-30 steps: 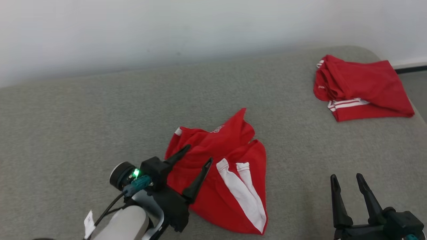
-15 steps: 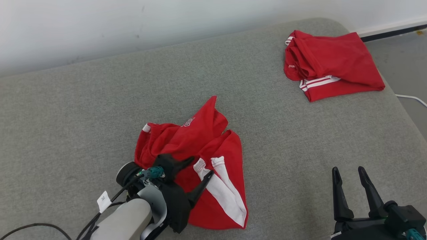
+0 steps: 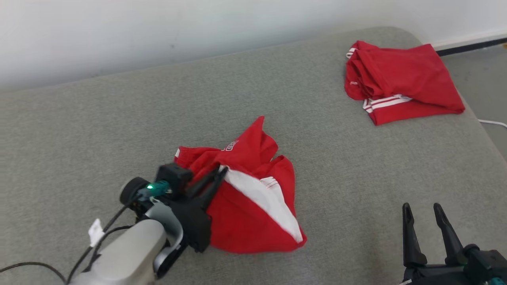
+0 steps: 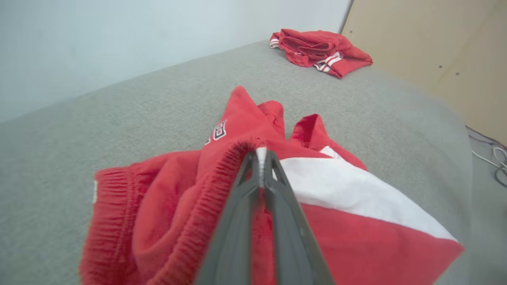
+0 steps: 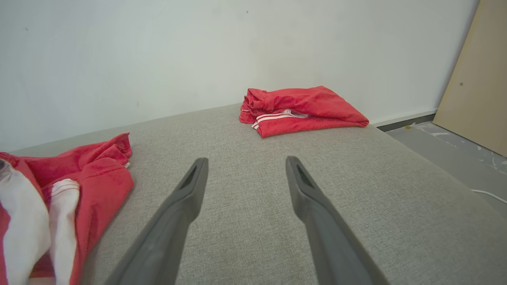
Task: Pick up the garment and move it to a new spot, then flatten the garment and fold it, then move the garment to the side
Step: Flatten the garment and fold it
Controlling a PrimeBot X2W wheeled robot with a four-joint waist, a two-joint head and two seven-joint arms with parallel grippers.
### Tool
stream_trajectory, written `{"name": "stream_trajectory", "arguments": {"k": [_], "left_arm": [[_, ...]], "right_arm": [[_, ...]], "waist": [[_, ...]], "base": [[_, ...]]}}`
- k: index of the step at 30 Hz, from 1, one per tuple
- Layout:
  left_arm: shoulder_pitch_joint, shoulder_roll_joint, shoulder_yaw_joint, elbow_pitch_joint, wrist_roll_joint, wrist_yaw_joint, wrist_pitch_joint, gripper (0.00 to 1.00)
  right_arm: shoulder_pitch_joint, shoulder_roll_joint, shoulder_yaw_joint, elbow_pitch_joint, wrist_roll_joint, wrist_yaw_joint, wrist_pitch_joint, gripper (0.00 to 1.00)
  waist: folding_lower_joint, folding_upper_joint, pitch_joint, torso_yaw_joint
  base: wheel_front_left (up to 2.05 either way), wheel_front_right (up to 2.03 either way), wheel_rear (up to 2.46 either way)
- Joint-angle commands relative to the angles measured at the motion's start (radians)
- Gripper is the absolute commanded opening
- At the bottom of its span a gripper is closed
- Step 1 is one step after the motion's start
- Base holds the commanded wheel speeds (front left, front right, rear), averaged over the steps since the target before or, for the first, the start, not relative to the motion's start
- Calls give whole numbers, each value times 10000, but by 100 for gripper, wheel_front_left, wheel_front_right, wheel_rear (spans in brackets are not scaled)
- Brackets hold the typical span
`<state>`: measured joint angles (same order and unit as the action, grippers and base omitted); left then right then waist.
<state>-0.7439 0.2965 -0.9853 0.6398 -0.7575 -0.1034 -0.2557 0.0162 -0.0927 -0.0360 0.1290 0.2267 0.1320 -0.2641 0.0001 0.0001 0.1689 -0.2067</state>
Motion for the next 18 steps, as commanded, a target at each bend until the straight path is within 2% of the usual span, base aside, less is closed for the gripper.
{"name": "stream_trajectory", "arguments": {"k": [1,5,8,11,15,18], "left_arm": [[163,150,120,-83,-78,91,-43,0],[1050,682,1313,-1537,154,728,-89,0],[2353,1103,2130,-2812,444,1221,-78,0],[3795,1277,2653,-3974,610,1568,-82,0],[5584,1120,3116,-4888,492,1796,-84,0],[6518,926,3308,-4890,552,1816,-83,0]], "right_arm": [[109,-3,1,-8,-76,-24,1,100],[301,-46,-101,-37,-120,-24,-1,100],[366,-105,-108,-21,-113,-24,1,100],[473,-167,-140,10,-119,-24,-1,100],[479,-221,-124,42,-120,-24,1,100],[474,-261,-48,104,-113,-24,1,100]], "waist": [[-1,-1,-179,317],[-1,-1,-396,982],[-1,-1,-543,1495],[-1,-1,-673,1995],[-1,-1,-777,2507],[-1,-1,-851,2738]], "base": [[0,0,0],[0,0,0],[0,0,0],[0,0,0],[0,0,0],[0,0,0]]}}
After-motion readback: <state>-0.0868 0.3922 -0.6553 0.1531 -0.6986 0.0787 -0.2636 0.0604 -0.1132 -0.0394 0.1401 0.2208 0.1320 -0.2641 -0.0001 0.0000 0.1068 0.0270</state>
